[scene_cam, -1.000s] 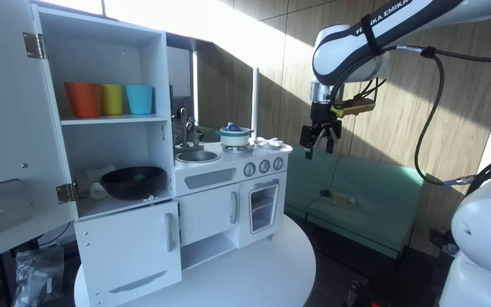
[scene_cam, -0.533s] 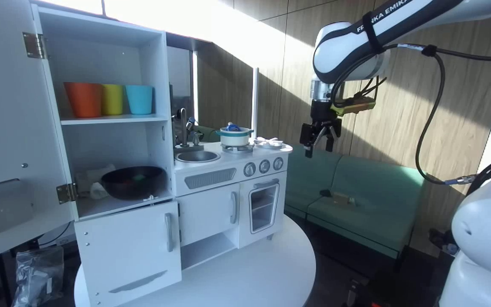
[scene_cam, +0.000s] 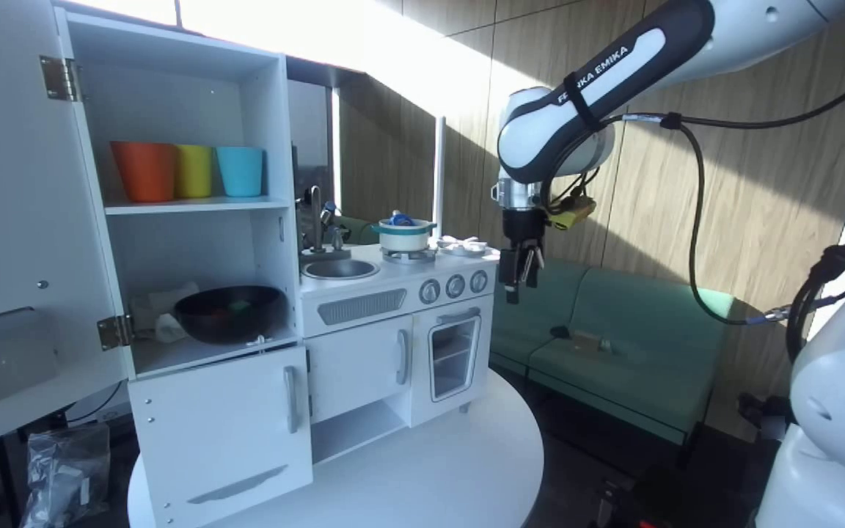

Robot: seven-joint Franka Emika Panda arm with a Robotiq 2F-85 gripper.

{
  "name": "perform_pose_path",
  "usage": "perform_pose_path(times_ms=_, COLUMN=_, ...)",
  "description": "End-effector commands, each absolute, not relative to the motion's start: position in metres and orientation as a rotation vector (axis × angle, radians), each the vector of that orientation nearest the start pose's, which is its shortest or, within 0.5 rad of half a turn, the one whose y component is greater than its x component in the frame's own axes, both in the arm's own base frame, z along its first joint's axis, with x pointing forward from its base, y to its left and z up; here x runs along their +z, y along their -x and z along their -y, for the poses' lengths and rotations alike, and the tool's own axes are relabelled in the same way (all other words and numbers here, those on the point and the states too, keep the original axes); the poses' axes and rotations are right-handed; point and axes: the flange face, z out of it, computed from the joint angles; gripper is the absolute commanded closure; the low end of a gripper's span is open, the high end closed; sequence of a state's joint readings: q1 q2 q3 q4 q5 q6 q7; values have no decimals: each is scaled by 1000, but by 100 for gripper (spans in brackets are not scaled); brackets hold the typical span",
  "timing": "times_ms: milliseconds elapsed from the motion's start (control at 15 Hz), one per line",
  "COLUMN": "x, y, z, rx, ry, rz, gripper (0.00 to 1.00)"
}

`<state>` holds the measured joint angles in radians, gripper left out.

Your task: Open the cabinet door on the left and pull out the black bowl

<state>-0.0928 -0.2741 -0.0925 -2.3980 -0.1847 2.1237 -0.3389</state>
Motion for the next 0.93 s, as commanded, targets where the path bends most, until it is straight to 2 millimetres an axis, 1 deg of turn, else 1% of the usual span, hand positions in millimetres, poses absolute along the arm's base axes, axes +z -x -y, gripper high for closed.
perform_pose_path(times_ms=0, x=388, y=-492, z=93, rx=22, ry=3236, rz=742, gripper=0)
perform_pose_path(times_ms=67, x=376, y=-500, z=92, rx=-22, ry=3253, rz=817, gripper=0)
perform_pose_path(times_ms=133, x=364, y=-503, z=91, rx=-53, ry=3240, rz=904, gripper=0)
perform_pose_path(times_ms=333, x=334, y=-505, z=86, rx=-207, ry=3222, rz=1117, gripper=0)
perform_pose_path(times_ms=467, x=318, y=-507, z=80, rx=-312, ry=3205, rz=1256, gripper=0)
perform_pose_path(times_ms=667, x=308, y=-508, z=72, rx=-457, ry=3147, rz=1493, gripper=0)
perform_pose_path(times_ms=867, x=303, y=-506, z=76, rx=-589, ry=3057, rz=1723, gripper=0)
